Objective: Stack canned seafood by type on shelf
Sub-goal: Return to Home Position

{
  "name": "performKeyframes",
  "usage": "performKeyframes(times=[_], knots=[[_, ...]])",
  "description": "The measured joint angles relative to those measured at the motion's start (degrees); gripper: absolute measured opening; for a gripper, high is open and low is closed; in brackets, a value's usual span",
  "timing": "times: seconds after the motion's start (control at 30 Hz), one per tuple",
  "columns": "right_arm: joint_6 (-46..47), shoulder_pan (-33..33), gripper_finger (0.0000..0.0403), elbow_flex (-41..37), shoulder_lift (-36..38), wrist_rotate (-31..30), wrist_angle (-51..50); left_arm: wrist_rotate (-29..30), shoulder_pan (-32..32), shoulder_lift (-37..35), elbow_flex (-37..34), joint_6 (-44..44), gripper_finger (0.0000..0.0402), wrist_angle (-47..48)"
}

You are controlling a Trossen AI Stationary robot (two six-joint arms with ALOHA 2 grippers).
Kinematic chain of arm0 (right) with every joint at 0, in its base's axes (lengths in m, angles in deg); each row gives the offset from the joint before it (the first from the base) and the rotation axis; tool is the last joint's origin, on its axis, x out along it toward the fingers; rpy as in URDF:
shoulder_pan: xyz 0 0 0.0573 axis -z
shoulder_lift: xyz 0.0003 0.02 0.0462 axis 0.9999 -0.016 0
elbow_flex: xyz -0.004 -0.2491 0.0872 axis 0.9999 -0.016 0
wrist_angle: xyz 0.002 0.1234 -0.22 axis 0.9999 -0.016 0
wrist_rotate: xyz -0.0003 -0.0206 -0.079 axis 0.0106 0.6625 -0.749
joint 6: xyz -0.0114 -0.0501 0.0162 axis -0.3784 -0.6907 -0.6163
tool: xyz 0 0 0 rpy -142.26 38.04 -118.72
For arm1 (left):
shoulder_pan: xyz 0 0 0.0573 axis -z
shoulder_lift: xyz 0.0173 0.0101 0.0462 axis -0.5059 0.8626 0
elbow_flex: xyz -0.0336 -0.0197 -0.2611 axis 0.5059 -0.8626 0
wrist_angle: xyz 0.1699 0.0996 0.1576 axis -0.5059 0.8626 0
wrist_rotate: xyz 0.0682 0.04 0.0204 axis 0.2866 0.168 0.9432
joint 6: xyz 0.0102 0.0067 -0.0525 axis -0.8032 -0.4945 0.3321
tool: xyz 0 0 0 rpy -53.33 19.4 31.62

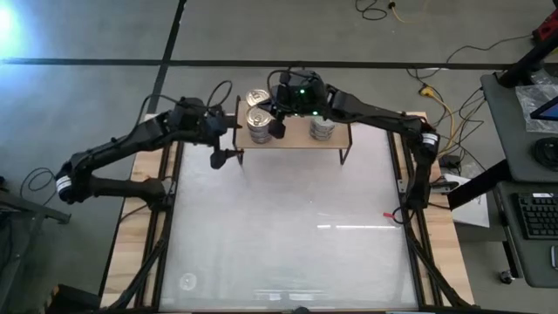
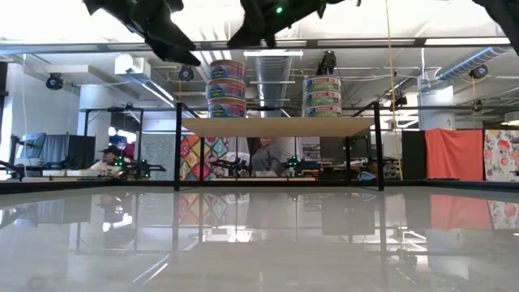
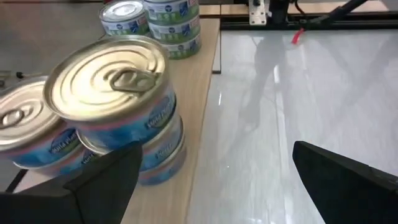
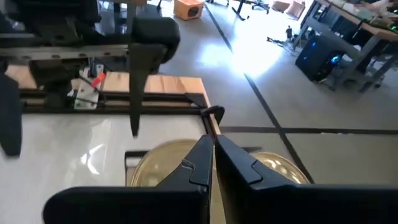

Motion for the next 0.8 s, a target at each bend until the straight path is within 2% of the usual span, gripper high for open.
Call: performKeyframes(times=[0.17, 0.4, 0.53, 0.7, 0.8], knots=[[-2.11, -0.03, 0.0012, 0.04, 4.43, -0.12, -7.41, 1.01, 4.06, -3.75, -3.09, 3.25, 0.0398, -2.76], [-1.77, -1.7, 0.0012, -4.5, 12.7, 0.41, -11.2, 1.0, 12.55, -10.02, -14.22, 7.73, 0.0398, -19.96], [-1.64, -3.55, 0.0012, -14.0, 19.55, 0.41, -7.11, 5.67, 17.75, -13.78, -20.42, 12.27, 0.0398, -26.44], [-1.0, -8.5, 0.0012, -31.6, 30.4, 0.41, 3.03, 14.35, 24.94, -19.13, -25.05, 15.64, 0.0398, -27.8], [-0.53, -11.71, 0.0012, -40.82, 37.3, 0.47, 6.81, 16.17, 27.79, -22.53, -27.75, 16.21, 0.0398, -30.97]])
